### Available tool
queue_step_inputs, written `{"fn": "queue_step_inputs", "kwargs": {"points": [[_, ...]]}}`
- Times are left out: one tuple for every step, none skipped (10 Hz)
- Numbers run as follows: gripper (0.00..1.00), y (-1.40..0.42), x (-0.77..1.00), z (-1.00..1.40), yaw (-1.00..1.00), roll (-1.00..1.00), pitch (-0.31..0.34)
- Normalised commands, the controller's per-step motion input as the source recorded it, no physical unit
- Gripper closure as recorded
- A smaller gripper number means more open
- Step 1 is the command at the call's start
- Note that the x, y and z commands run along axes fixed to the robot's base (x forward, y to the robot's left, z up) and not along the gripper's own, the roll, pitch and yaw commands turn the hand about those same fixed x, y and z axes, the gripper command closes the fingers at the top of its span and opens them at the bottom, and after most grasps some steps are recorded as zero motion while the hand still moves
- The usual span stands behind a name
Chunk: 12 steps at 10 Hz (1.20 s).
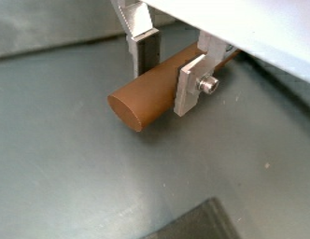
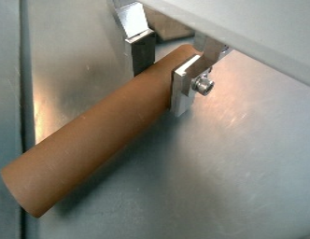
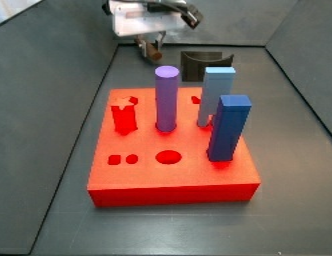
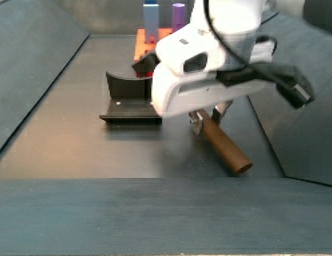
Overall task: Pick up the oval object. Move up. Place the oval object on the fixture. Regrasp the oval object. Move to above the board. Insert the oval object.
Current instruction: Move up, then place the oval object on the fixture.
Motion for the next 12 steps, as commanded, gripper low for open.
{"fn": "queue_step_inputs", "kwargs": {"points": [[1.00, -0.02, -0.03, 0.48, -0.02, 0.03, 0.076], [1.00, -0.01, -0.02, 0.38, -0.02, 0.05, 0.082], [1.00, -0.01, -0.02, 0.19, -0.02, 0.08, 0.090], [1.00, 0.00, 0.00, 1.00, 0.00, 0.00, 0.000], [1.00, 0.00, 0.00, 1.00, 0.00, 0.00, 0.005], [1.00, 0.00, -0.01, 1.00, 0.00, 0.02, 0.026], [1.00, 0.00, -0.02, 1.00, -0.01, 0.04, 0.037], [1.00, 0.00, -0.02, 1.00, -0.01, 0.05, 0.044], [1.00, 0.00, -0.03, 1.00, -0.01, 0.08, 0.064], [1.00, 0.00, -0.03, 1.00, 0.00, 0.09, 0.076], [1.00, 0.00, -0.03, 1.00, 0.01, 0.11, 0.083], [1.00, -0.01, -0.03, 0.94, 0.02, 0.11, 0.085]]}}
